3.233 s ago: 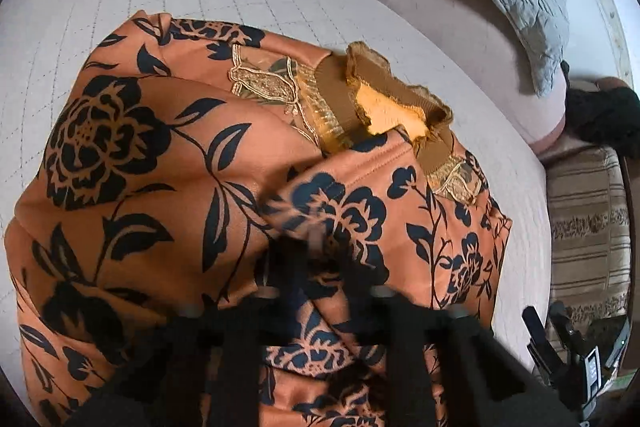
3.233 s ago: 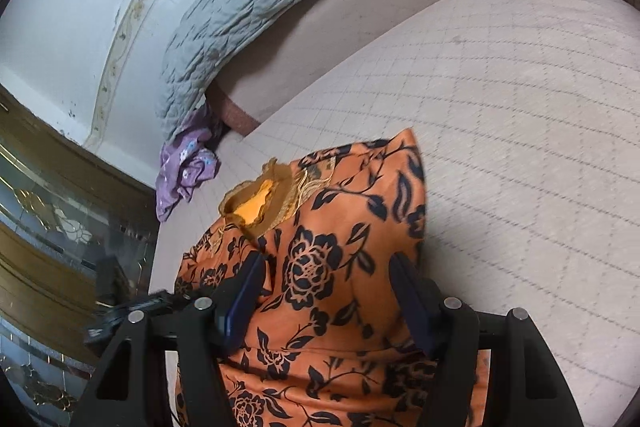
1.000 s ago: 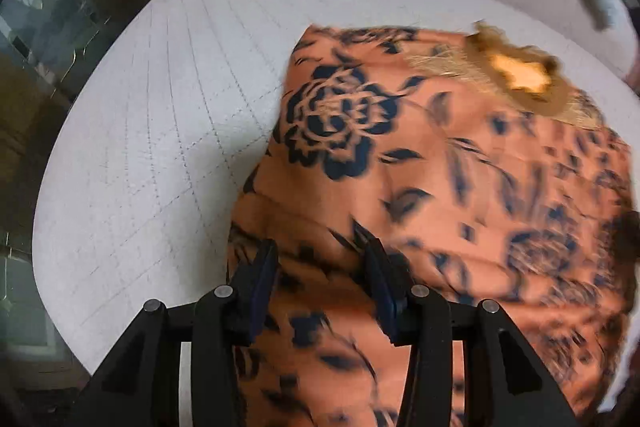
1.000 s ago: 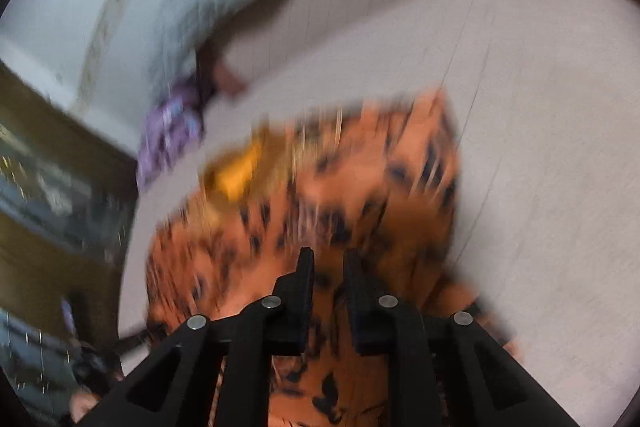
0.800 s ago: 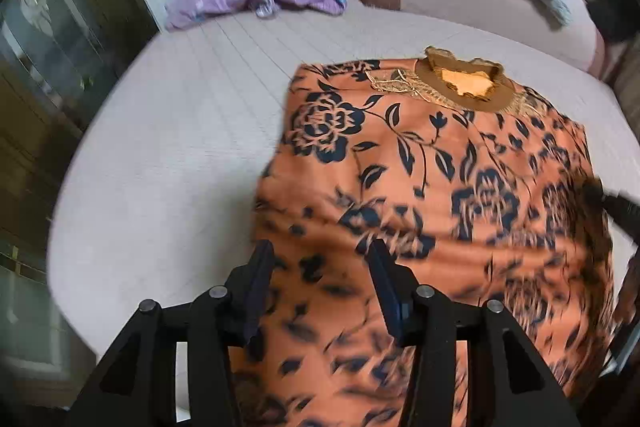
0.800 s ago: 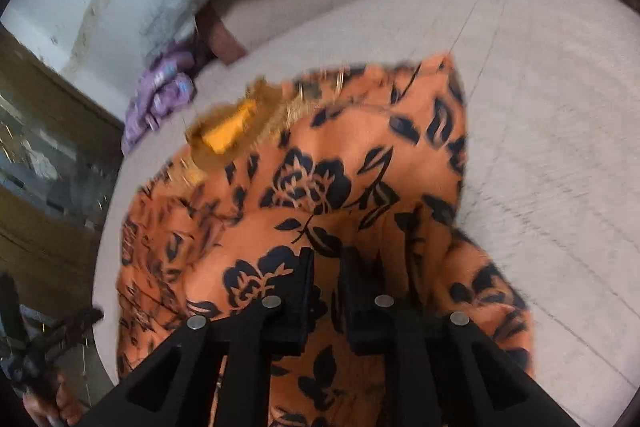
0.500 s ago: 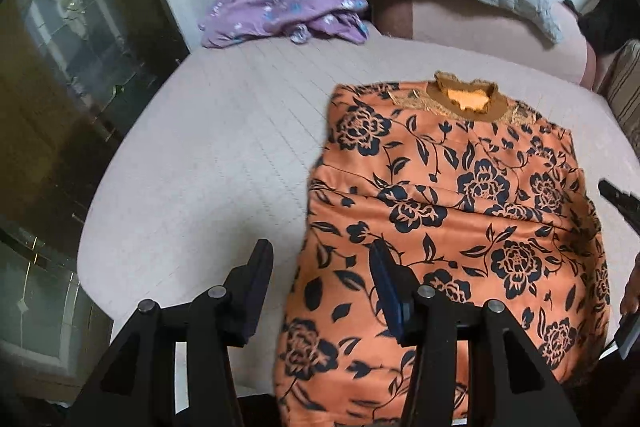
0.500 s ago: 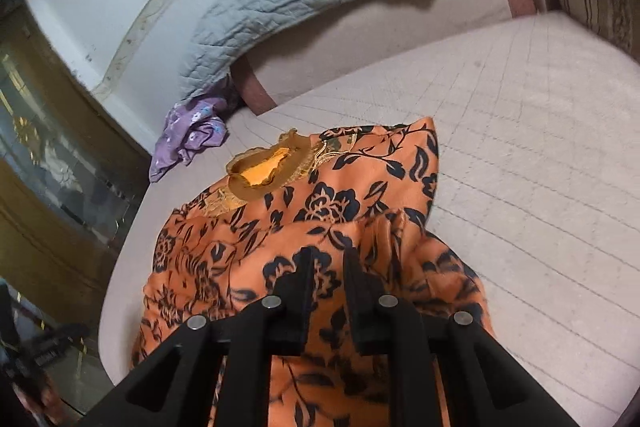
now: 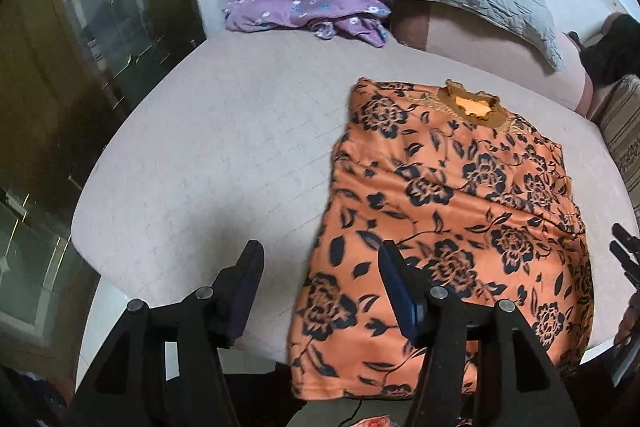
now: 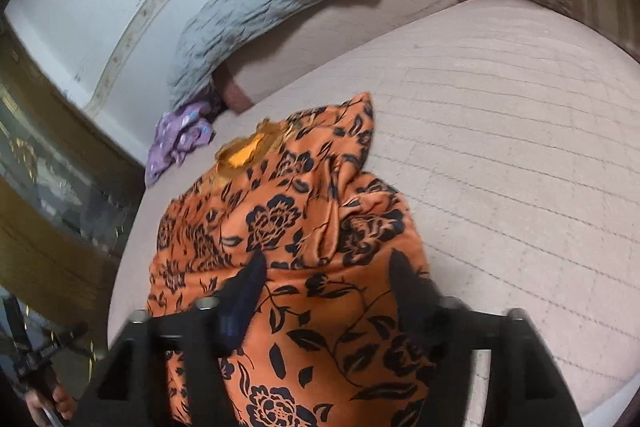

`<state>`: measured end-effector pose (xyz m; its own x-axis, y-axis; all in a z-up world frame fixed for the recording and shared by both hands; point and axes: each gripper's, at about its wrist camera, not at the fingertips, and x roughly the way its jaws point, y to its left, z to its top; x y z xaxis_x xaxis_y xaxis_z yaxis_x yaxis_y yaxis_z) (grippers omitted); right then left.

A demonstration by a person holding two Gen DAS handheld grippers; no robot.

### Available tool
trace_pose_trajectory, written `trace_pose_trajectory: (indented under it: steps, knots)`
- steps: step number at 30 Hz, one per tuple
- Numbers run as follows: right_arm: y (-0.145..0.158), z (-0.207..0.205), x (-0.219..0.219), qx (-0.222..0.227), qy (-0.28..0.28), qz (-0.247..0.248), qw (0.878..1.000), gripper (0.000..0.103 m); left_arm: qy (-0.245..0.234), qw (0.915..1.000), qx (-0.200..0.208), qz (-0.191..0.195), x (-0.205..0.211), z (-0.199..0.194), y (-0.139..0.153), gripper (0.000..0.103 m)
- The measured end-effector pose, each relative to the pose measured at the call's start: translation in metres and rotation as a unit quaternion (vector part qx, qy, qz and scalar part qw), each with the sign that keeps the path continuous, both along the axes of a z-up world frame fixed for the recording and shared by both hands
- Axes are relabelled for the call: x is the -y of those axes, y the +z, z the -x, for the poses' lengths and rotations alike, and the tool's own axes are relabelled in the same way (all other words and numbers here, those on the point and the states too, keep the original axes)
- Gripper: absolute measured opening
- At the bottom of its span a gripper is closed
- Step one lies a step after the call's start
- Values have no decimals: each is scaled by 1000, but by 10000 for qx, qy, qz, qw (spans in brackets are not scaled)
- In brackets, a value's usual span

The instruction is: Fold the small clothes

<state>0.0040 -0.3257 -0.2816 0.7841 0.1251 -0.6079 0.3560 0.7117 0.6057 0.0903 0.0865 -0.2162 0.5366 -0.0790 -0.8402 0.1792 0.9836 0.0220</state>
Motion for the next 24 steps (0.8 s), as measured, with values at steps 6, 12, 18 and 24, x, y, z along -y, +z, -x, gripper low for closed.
trace_pose_trajectory:
  steps: [6,12,18,24]
  knots:
    - [4,20,7,69,20,-31,10000,68,226,9995,-215,-28,-41,7,-23,62]
    - [-2,56,19,69,-91,-399,9991,68,534,9971,-538,68,-75,8,-49,62]
    - [-19,76,19,-259,-10,-516,9983,68,421,9947,-868,342,-78,13,-70,62]
    - [-43,90,8,-569,164,-841,9947,68,24,9912,-1204,542,-60,18,-93,40]
